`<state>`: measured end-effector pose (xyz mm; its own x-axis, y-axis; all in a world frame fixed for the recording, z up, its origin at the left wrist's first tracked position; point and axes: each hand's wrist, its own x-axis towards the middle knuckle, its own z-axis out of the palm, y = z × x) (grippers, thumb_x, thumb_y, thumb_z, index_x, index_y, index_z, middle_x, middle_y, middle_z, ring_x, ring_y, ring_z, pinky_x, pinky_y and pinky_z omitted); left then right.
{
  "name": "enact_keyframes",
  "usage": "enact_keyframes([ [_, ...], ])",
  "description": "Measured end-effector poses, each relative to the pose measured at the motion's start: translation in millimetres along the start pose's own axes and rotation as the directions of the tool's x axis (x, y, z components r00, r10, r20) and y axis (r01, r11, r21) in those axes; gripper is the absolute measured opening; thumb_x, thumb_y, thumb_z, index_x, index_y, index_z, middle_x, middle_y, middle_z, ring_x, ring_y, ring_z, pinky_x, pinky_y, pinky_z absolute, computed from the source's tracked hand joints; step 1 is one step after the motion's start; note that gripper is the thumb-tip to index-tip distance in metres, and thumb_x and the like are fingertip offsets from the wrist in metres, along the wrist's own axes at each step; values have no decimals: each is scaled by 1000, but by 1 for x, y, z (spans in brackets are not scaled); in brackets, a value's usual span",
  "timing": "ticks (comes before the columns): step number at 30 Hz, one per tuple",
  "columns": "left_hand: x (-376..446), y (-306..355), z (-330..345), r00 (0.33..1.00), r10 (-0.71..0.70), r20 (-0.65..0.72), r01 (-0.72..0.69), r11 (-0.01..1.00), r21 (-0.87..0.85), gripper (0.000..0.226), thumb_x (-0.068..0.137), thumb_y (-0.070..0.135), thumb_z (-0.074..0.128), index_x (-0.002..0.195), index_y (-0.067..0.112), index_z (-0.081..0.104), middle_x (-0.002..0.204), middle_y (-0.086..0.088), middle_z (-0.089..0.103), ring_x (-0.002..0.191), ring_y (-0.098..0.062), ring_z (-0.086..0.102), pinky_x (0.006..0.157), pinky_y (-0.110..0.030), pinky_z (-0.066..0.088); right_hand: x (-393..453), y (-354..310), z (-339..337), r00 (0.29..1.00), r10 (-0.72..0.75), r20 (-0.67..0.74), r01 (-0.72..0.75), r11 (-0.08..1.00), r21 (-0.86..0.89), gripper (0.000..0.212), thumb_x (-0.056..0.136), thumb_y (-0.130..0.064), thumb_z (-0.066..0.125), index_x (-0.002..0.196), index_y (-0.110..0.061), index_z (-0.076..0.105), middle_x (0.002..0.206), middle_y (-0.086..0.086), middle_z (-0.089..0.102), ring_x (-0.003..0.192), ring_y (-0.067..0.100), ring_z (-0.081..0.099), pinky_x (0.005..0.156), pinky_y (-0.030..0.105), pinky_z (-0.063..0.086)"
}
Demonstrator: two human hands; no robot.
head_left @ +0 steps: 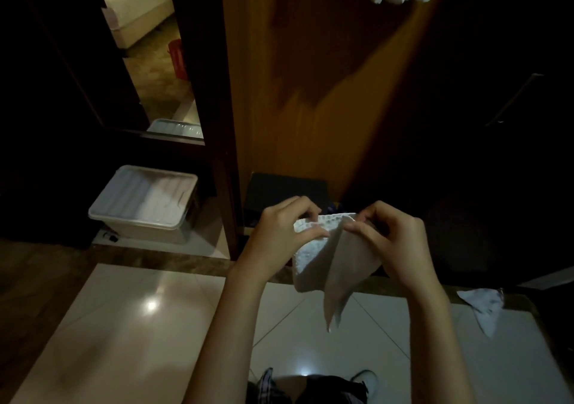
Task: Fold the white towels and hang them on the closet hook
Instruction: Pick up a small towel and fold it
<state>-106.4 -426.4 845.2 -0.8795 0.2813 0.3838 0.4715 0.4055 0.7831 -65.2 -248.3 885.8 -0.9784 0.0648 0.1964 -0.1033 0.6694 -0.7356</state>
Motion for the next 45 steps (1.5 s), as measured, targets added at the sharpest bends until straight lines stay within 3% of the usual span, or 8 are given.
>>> enact_keyframes([
  [4,1,0,1,1000,-5,11,5,1000,24,21,75,25,76,76,17,57,78,10,60,86,-1,52,71,-14,44,1,3,-2,1000,-12,4,12,998,-65,10,80,-28,69,82,-27,60,83,-18,57,85,0,56,70,15,43],
  [12,1,-4,0,985,-139,-99,143,989,31,24,83,38,66,72,42,45,72,18,53,84,13,51,70,0,40,2,5,-1,997,-64,52,71,986,-150,13,84,-16,67,86,-25,58,85,-13,57,81,-7,53,62,7,38],
  [23,-1,-4,-9,981,-162,-102,165,986,16,24,86,35,64,74,39,44,77,22,52,85,22,49,65,3,41,-2,9,10,971,-154,-184,127,980,-151,19,79,-26,72,80,-23,54,76,-14,53,69,-8,51,56,5,37],
  [27,-1,-1,-11,981,-146,-124,142,989,-42,24,84,33,67,74,40,46,77,23,57,84,17,53,66,0,43,-3,5,10,956,-198,-215,163,972,-167,16,80,-22,72,82,-14,58,78,-8,55,69,6,55,62,13,42],
  [31,1,9,-5,957,-154,-246,130,985,-113,30,79,24,74,77,42,50,73,27,60,76,14,57,62,-3,43,-4,-3,8,990,-65,-126,45,987,-157,24,83,-25,69,95,-24,48,83,-10,54,75,5,56,63,13,43],
  [37,3,19,-3,907,-224,-356,164,968,-192,41,74,24,78,103,40,54,72,28,59,78,19,58,64,2,41,-3,-29,-3,964,-166,209,208,957,-203,19,87,-18,60,98,-33,62,93,-19,59,87,-2,58,69,9,44],
  [41,2,19,-2,925,-235,-298,184,965,-189,42,74,23,78,110,33,60,74,27,60,77,22,57,64,4,39,-5,-40,-2,943,-76,324,170,946,-275,23,90,-18,57,108,-30,67,89,-18,58,63,-11,54,53,3,41],
  [45,1,21,-7,945,-222,-239,168,959,-227,47,74,22,78,98,54,54,68,28,63,80,17,61,65,2,41,-6,-44,-2,931,-80,355,197,931,-308,30,87,-11,64,114,-24,65,104,-8,69,88,0,64,77,13,51],
])
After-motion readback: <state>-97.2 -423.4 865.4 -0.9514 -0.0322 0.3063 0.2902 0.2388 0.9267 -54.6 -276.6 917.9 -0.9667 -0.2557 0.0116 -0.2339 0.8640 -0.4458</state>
